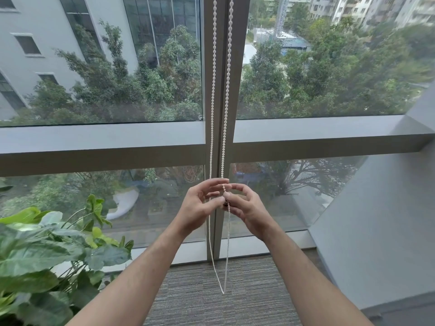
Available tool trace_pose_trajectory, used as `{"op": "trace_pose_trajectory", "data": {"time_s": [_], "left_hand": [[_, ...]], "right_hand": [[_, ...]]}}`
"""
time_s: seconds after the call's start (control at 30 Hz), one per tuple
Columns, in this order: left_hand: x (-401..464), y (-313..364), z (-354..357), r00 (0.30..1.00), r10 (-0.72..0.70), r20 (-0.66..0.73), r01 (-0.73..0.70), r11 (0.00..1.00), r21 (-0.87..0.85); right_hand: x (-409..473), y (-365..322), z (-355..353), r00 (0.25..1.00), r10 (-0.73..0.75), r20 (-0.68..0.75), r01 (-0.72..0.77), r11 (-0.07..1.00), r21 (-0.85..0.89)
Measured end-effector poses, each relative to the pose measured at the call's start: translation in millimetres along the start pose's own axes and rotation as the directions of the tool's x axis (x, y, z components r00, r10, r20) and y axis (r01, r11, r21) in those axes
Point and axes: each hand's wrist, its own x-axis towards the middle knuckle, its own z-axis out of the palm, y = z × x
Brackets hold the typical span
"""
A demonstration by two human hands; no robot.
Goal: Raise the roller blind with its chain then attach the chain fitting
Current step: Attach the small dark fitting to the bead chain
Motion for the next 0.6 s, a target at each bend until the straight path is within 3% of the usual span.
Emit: {"op": "trace_pose_trajectory", "data": {"time_s": [0.1, 0.3, 0.4, 0.6], "left_hand": [[1, -1, 0, 0.998, 0.032, -0.061, -0.030, 0.999, 0.038], [4, -4, -3, 0.978, 0.032, -0.207, -0.031, 0.999, 0.004], [1, -7, -6, 0.965, 0.017, -0.261, -0.019, 1.000, -0.006], [-11, -16, -10, 0.981, 0.016, -0.195, 0.008, 0.993, 0.121]], "right_hand": [[0, 8, 1, 0.998, -0.022, -0.061, 0.021, 1.000, -0.012], [-5, 30, 4, 0.991, -0.059, -0.118, 0.034, 0.979, -0.201], [-7, 44, 6, 0.990, -0.056, -0.132, 0.029, 0.981, -0.192], [-13, 71, 7, 0.980, -0.047, -0.194, 0.005, 0.977, -0.212]]}}
